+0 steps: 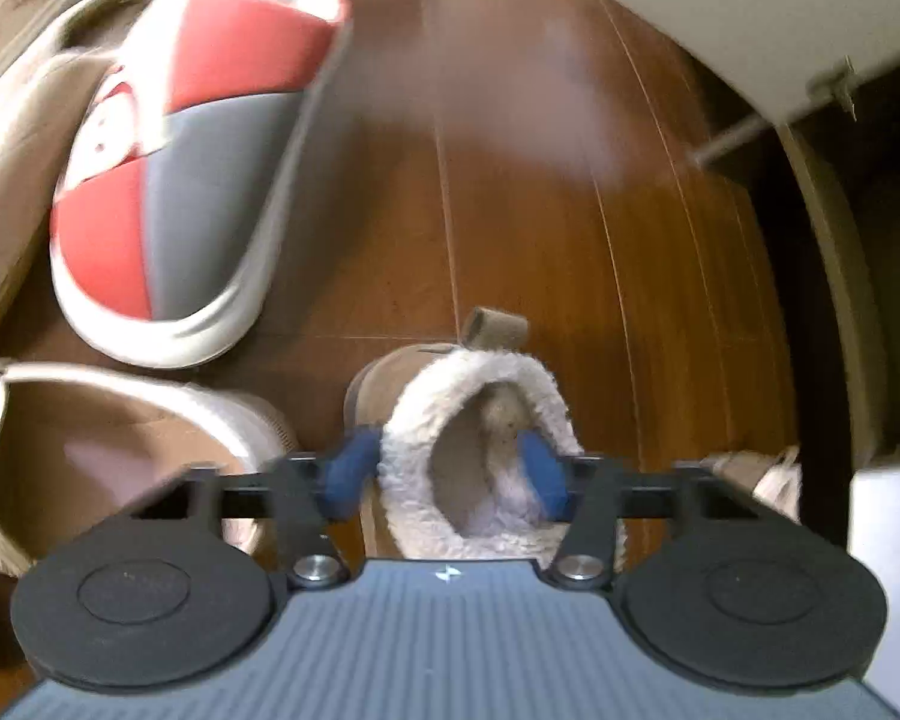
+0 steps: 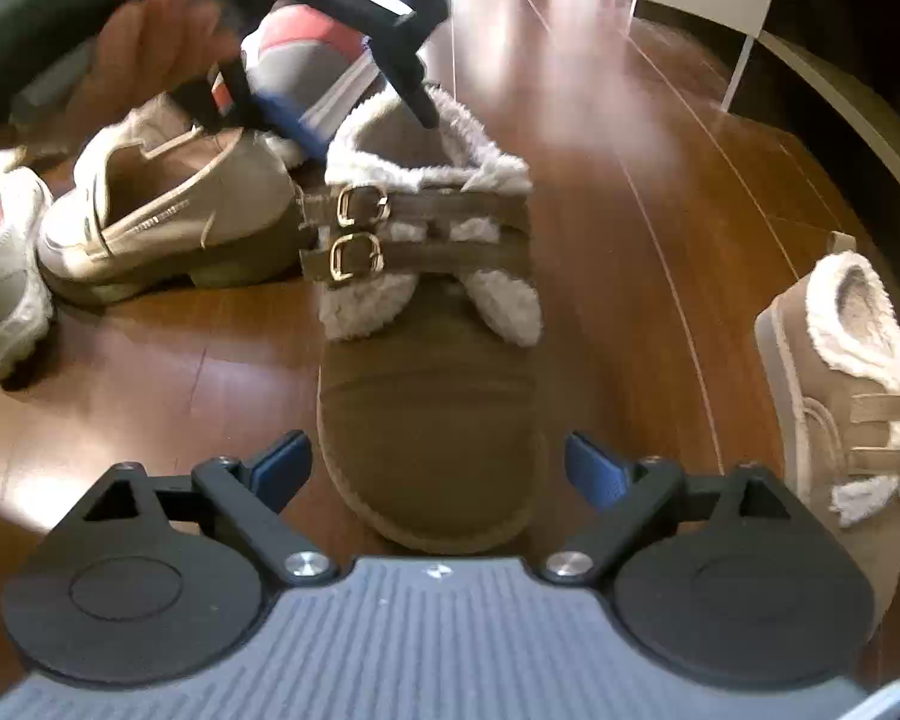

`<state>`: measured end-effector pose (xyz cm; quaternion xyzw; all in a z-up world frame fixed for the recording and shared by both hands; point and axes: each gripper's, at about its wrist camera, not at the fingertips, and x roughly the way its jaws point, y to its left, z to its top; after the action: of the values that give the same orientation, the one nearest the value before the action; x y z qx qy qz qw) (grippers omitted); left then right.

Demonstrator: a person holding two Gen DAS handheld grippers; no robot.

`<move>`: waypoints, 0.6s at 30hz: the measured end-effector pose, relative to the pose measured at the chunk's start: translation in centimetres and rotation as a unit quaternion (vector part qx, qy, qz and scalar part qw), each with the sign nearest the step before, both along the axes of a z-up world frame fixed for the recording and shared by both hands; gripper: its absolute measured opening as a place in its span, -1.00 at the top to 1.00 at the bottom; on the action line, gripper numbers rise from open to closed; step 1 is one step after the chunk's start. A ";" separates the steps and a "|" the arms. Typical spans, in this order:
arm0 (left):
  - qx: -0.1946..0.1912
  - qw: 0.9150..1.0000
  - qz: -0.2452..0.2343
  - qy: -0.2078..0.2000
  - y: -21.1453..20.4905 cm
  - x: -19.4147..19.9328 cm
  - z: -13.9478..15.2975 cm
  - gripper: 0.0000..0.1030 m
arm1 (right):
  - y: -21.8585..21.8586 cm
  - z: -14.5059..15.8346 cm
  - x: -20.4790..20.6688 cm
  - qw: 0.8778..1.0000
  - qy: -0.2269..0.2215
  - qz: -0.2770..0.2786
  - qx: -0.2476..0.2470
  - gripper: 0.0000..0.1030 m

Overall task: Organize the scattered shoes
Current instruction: 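Set the brown buckle shoes side by side and open both grippers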

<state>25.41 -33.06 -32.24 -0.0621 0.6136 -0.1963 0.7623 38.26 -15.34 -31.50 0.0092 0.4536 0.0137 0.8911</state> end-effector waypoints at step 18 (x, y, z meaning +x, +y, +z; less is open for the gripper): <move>-0.052 0.994 -0.085 0.045 -6.5 -5.2 0.2 0.81 | -6.3 -0.1 -6.3 0.998 0.019 -0.034 -0.044 -0.31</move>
<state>20.20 -39.57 -32.09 -0.0577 0.6394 -0.2889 0.7102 31.93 -21.60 -31.63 -0.0145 0.4704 -0.0371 0.8816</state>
